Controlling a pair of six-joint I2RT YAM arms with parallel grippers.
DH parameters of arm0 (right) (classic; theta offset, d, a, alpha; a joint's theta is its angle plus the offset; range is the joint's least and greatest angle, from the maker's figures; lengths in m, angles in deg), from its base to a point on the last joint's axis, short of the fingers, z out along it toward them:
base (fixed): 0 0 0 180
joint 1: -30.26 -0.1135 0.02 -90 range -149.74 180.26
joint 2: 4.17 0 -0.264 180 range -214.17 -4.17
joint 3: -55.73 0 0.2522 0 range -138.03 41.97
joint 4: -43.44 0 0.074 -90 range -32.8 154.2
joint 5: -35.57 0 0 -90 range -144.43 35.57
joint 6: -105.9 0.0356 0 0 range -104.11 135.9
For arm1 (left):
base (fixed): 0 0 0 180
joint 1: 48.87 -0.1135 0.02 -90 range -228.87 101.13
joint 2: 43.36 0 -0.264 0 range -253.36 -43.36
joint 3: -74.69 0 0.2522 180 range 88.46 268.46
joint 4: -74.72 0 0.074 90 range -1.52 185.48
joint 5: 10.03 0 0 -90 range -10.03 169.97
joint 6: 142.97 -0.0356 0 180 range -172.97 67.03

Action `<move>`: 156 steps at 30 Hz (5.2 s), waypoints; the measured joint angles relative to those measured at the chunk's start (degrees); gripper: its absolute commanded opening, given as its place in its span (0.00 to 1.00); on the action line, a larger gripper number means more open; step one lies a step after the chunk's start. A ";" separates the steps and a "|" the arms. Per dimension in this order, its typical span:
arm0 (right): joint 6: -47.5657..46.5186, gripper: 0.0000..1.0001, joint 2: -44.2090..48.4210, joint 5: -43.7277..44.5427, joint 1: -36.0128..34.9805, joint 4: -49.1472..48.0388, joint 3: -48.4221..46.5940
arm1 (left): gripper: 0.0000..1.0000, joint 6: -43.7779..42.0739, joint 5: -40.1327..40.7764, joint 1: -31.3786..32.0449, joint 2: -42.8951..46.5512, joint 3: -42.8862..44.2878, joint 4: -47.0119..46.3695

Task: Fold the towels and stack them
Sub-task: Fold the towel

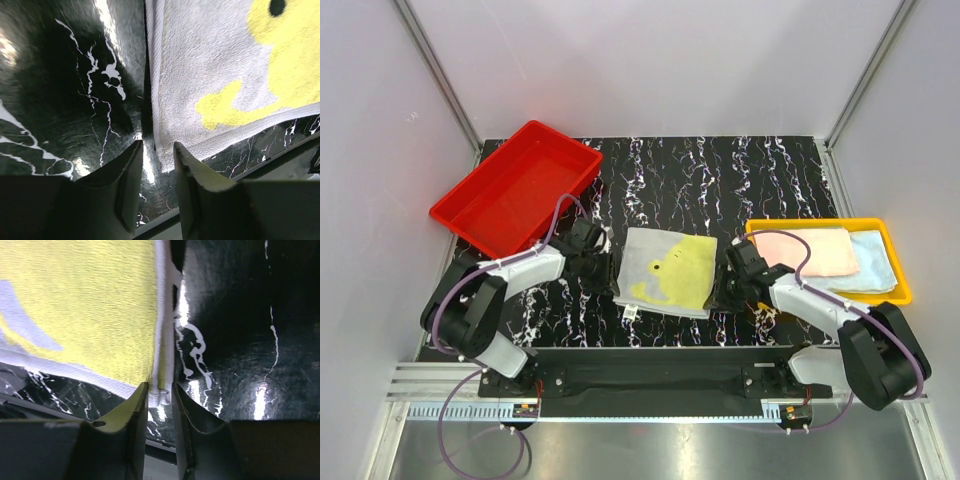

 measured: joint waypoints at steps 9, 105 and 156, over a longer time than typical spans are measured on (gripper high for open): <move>-0.46 0.00 -1.53 0.46 -0.33 -1.40 0.85 | 0.24 2.40 -1.64 0.07 0.26 -3.15 -2.82; 0.00 0.00 7.74 6.54 -1.75 8.33 0.79 | 0.00 8.48 -2.34 4.55 5.22 -7.82 -7.45; -10.21 0.23 -13.14 9.44 -1.90 8.46 -21.59 | 0.31 -0.09 1.51 -2.80 -24.92 28.52 3.28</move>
